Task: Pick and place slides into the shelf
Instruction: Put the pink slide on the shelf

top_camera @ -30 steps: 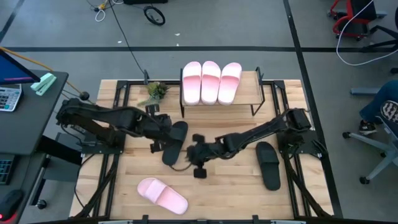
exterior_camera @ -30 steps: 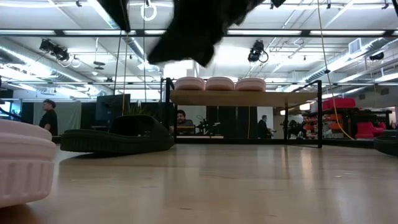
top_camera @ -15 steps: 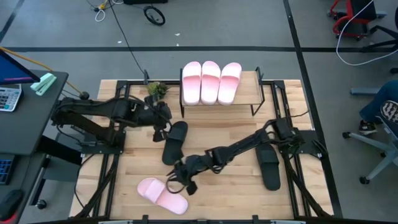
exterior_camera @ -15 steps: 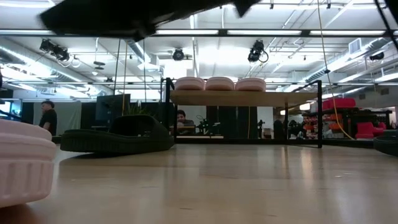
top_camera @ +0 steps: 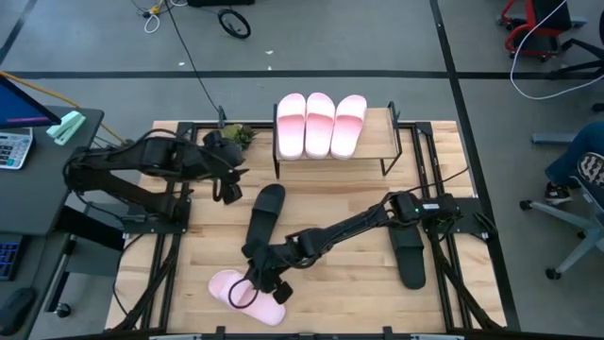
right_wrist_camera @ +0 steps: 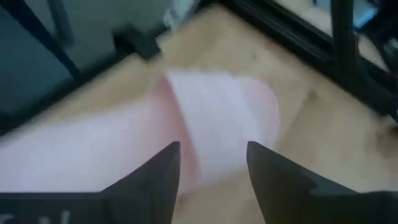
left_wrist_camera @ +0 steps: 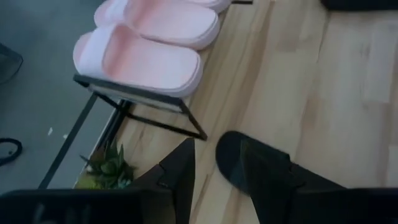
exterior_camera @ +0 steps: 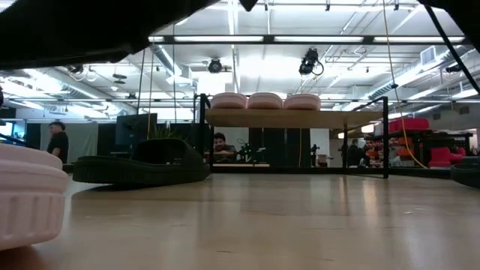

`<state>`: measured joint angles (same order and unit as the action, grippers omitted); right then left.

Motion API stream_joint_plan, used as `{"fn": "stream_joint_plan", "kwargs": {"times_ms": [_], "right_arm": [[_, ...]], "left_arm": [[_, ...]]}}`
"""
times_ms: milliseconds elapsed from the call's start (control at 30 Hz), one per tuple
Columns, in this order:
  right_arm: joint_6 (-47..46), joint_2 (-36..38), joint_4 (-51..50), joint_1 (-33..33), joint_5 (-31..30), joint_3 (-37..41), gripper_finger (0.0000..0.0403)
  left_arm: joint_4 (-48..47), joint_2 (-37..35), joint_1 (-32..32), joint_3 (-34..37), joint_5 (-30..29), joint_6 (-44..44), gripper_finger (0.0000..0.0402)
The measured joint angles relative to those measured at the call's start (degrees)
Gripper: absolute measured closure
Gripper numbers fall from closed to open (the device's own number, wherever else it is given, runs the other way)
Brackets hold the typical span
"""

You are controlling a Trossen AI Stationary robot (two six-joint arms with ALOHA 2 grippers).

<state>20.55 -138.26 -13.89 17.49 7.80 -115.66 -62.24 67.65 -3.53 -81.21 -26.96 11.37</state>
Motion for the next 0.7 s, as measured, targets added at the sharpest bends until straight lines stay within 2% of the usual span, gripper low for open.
{"fn": "stream_joint_plan", "kwargs": {"times_ms": [333,700], "right_arm": [[0.09,-2.53,8.48,1.01,1.71,-0.14,0.0205],[-0.71,-6.07,11.37,1.23,0.37,-0.04,0.0210]], "left_arm": [[-0.48,-1.04,0.00,0.05,0.02,1.84,0.0260],[-0.08,-0.86,-0.24,0.07,0.00,6.57,0.0268]]}}
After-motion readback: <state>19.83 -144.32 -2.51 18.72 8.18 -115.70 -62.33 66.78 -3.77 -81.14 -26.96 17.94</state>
